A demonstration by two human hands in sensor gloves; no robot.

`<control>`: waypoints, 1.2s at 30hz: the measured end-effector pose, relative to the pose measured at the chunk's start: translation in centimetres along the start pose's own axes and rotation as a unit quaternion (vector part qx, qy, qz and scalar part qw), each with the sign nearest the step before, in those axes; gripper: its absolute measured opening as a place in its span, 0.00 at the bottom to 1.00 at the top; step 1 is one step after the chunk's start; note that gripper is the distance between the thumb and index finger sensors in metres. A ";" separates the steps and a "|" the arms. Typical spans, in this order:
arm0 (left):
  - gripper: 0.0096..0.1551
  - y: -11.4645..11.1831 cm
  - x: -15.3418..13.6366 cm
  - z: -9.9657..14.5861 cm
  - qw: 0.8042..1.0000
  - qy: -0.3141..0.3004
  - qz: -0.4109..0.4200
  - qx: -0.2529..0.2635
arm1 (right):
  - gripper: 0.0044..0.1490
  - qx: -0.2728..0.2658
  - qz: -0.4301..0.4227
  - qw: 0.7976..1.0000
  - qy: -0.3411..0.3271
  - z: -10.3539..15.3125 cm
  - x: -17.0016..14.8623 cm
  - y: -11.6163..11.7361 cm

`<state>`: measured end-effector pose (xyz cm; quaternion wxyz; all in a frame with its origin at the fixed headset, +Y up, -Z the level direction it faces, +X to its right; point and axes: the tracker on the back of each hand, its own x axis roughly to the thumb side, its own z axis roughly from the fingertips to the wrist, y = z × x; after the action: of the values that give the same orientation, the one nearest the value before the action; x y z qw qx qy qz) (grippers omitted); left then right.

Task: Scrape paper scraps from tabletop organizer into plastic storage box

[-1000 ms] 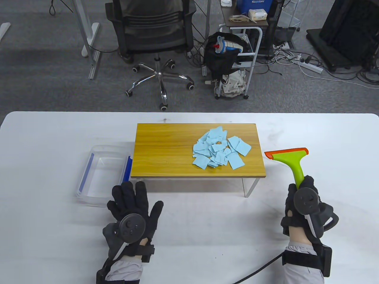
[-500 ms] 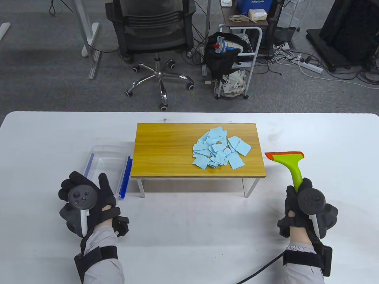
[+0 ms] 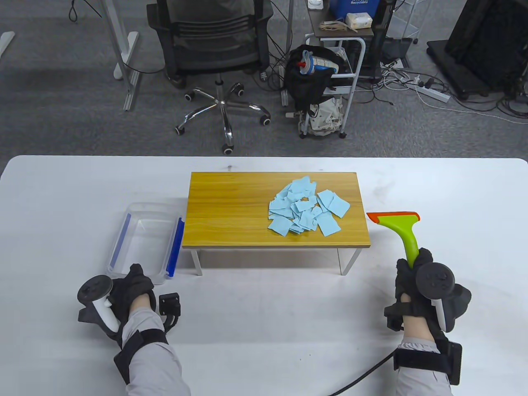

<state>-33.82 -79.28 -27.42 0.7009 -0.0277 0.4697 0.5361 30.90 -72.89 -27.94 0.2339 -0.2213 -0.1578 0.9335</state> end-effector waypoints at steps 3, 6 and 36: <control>0.45 0.5 -0.2 0.1 0.999 0.001 0.034 0.014 | 0.39 0.001 -0.002 1.000 0.002 0.0 -0.1 0.0; 0.44 1.5 -0.3 0.3 0.998 -0.017 0.057 0.030 | 0.39 0.004 -0.005 1.000 0.003 0.0 -0.1 0.1; 0.42 -4.3 9.6 20.4 0.813 -0.424 -0.013 -0.399 | 0.41 0.010 -0.053 0.998 0.032 -0.2 -0.9 -0.1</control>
<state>-17.85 -63.07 -24.63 0.7647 -0.0815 -0.1297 0.6259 31.73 -73.18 -27.75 0.2906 -0.2402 -0.1522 0.9136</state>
